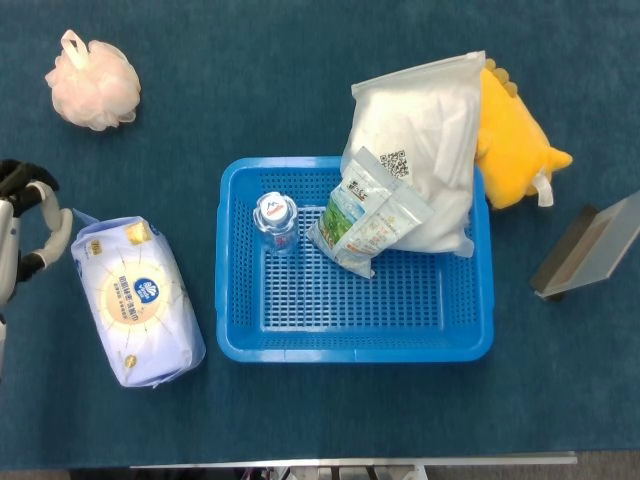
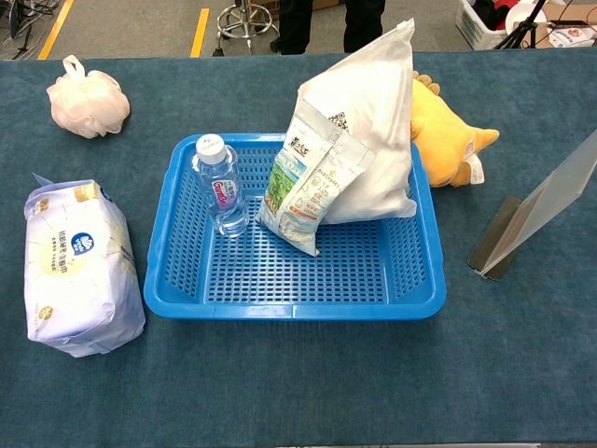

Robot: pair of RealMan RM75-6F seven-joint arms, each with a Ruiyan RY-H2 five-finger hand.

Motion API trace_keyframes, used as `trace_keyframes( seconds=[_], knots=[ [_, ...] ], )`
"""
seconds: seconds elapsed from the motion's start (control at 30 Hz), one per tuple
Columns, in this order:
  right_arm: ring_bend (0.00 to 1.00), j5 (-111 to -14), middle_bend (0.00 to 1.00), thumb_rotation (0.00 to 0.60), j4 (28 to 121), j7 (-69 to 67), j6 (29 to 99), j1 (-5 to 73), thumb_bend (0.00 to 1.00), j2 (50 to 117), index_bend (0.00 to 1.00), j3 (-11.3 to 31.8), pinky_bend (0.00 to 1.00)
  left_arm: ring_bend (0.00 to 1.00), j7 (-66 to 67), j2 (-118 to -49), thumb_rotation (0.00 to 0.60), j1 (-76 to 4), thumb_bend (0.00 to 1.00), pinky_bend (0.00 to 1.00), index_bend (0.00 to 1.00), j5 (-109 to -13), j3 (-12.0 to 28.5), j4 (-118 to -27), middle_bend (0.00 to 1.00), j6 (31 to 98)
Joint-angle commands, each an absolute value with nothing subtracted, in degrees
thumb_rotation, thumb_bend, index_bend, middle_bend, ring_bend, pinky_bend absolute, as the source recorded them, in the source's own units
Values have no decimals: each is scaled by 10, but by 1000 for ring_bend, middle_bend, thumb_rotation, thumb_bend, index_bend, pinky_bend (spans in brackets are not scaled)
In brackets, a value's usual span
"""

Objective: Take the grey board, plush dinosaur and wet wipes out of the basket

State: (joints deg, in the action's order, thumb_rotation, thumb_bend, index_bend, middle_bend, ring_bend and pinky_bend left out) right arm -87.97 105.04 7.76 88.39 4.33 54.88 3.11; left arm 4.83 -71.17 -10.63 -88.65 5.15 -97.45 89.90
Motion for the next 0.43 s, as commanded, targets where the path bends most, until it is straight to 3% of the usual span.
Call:
trace_keyframes(
  seconds=[0.03, 0.43],
  knots=[
    [222, -876, 270, 600, 1054, 79, 882, 40, 0, 550, 237, 29, 480, 352, 43, -711, 600, -105, 358, 591, 550, -878, 53, -973, 478, 893],
    [222, -868, 270, 600, 1041, 63, 878, 29, 0, 560, 237, 24, 480, 352, 36, -718, 600, -103, 358, 591, 550, -865, 54, -960, 478, 882]
  ],
)
